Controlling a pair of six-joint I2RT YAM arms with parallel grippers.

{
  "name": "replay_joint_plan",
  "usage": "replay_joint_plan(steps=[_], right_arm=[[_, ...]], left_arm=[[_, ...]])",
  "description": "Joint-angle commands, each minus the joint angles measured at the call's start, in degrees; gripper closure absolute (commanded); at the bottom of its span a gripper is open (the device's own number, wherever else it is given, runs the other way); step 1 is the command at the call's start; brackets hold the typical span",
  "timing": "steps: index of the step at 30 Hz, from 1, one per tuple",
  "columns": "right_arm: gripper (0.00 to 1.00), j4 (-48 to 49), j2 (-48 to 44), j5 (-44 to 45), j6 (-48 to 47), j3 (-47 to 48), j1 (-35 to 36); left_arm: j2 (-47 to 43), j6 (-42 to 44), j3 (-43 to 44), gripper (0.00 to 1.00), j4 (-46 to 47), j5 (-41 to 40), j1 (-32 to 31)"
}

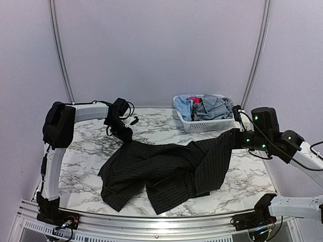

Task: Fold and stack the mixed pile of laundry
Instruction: Pick up the crumpled shirt from the center of the board.

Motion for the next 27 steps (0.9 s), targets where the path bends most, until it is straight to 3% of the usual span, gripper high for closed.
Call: replay_joint_plan(steps=[1, 4, 6, 9, 11, 18, 27], right_arm=[[1.00, 0.5, 0.1, 0.4, 0.4, 1.4, -0.5], [1.00, 0.5, 0.1, 0.6, 0.3, 1.3, -0.6], [1.00, 0.4, 0.2, 0.8, 0.1, 1.4, -0.5], [1.00, 0.4, 0.1, 1.2, -0.2, 1.5, -0.5], [1.00, 0.4, 0.2, 1.7, -0.6, 1.9, -0.6], [1.00, 1.8, 3.2, 3.2, -4.7, 6.6, -3.9], [1.00, 4.6, 11.9, 2.5, -14.6, 24.0, -10.8]], left_arm=[[2.3, 2.2, -1.2, 0.56, -1.7, -2.5, -2.0], [3.4, 2.9, -1.8, 0.58, -1.7, -4.7, -3.7], [4.1, 2.0, -1.9, 0.65, -1.9, -4.5, -4.1], [4.2, 0.6, -1.9, 0.82, -2.2, -3.9, -3.9], [3.3, -1.4, -1.4, 0.99, -2.3, -4.4, -3.2], [-9.8, -11.4, 2.2, 1.00, -1.1, -3.6, 2.3], [-26.7, -19.7, 8.2, 1.00, -0.1, -10.5, 3.3]])
